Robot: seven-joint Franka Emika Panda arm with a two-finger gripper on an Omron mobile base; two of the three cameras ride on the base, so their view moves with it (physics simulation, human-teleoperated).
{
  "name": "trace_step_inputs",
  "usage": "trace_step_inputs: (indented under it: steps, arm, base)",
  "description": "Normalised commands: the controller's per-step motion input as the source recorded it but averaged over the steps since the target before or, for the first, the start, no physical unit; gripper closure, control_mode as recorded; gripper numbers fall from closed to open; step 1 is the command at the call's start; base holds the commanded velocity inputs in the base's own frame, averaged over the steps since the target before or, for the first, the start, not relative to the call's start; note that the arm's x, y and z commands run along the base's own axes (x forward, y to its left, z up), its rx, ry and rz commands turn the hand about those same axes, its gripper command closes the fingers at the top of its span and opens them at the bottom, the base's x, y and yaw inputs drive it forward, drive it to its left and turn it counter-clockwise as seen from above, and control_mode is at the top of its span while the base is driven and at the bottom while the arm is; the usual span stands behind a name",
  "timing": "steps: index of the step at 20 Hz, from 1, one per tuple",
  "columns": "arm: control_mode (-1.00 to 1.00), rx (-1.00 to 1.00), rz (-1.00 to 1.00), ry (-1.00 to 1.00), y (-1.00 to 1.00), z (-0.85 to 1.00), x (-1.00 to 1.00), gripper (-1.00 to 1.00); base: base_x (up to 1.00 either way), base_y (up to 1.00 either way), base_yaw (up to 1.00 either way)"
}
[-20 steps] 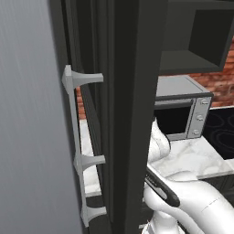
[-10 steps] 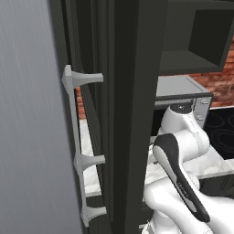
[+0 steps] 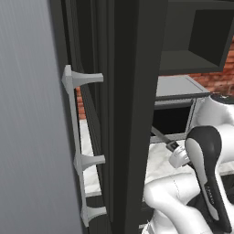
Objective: Move the cutting board and knife to the sink. Then move spray from the cabinet to the counter.
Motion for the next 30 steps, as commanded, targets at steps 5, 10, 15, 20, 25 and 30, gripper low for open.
trace_step_inputs:
  steps: [5, 10, 15, 20, 25, 30]
  arm:
    - [-1.00, -0.03, 0.04, 0.00, -0.34, 0.52, -0.37, 1.00]
    - [-1.00, -0.02, 0.09, 0.00, -0.38, 0.39, -0.36, 1.00]
    - [-1.00, -0.01, 0.13, 0.00, -0.26, 0.28, -0.20, 1.00]
    - [-1.00, -0.01, 0.09, 0.00, -0.03, 0.29, -0.12, 1.00]
    - [-1.00, 0.00, 0.05, 0.00, 0.00, 0.39, 0.00, 1.00]
    - [-1.00, 0.00, 0.01, 0.00, 0.00, 0.15, 0.04, 1.00]
  base:
    - [0.00, 0.00, 0.00]
    - [0.00, 0.00, 0.00]
    - [0.00, 0.00, 0.00]
    - [0.00, 0.00, 0.00]
    - [0.00, 0.00, 0.00]
    - [0.00, 0.00, 0.00]
